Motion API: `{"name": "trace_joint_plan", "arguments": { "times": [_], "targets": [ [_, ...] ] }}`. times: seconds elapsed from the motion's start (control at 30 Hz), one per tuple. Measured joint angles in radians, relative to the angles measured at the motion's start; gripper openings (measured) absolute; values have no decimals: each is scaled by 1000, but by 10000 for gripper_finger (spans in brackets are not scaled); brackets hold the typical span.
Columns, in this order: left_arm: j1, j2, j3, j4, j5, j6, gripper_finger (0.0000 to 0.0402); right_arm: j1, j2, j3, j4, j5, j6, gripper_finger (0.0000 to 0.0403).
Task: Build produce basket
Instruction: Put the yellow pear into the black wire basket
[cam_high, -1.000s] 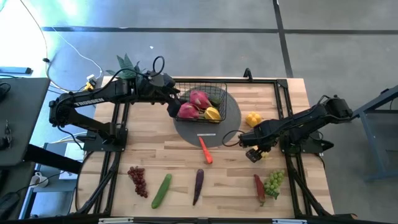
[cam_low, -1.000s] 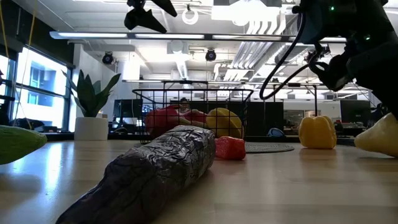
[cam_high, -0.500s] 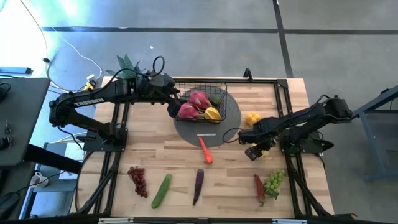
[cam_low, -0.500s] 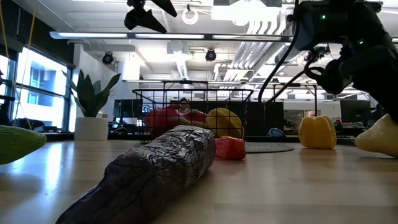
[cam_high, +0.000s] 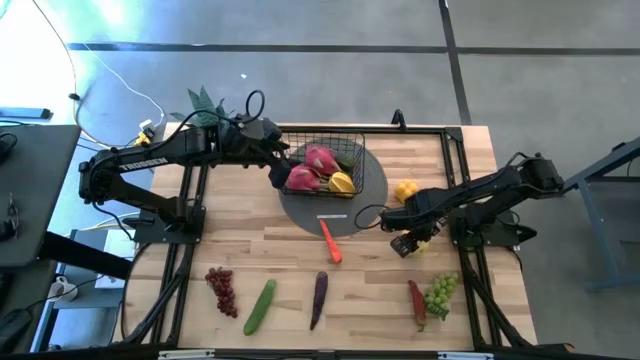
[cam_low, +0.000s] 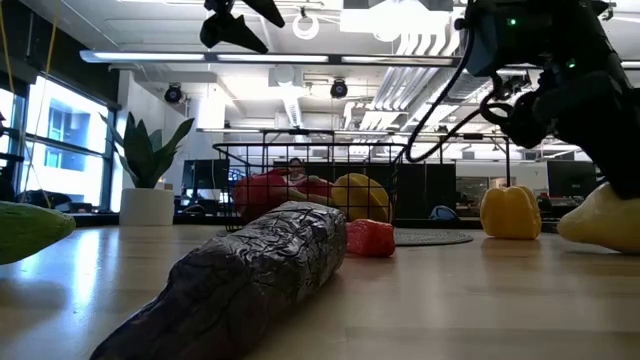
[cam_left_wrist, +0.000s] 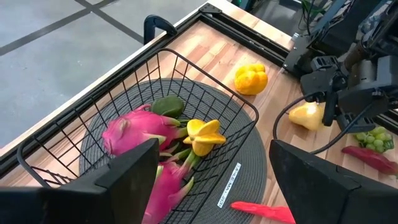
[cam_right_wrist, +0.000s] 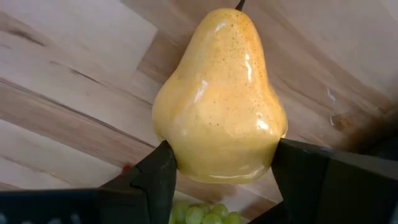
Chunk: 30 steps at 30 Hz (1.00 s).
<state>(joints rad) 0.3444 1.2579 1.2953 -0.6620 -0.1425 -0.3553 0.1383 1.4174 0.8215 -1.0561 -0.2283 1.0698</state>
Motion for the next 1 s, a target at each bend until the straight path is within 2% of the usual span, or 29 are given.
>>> {"name": "trace_joint_plan", "arguments": {
  "times": [0.5, 1.0],
  "targets": [
    [1, 0, 0, 0, 0, 19, 294, 0, -2, 98, -8, 20, 3, 197],
    [41, 0, 0, 0, 0, 53, 294, -17, -4, 298, 8, 181, 3, 195]
  ]
}}
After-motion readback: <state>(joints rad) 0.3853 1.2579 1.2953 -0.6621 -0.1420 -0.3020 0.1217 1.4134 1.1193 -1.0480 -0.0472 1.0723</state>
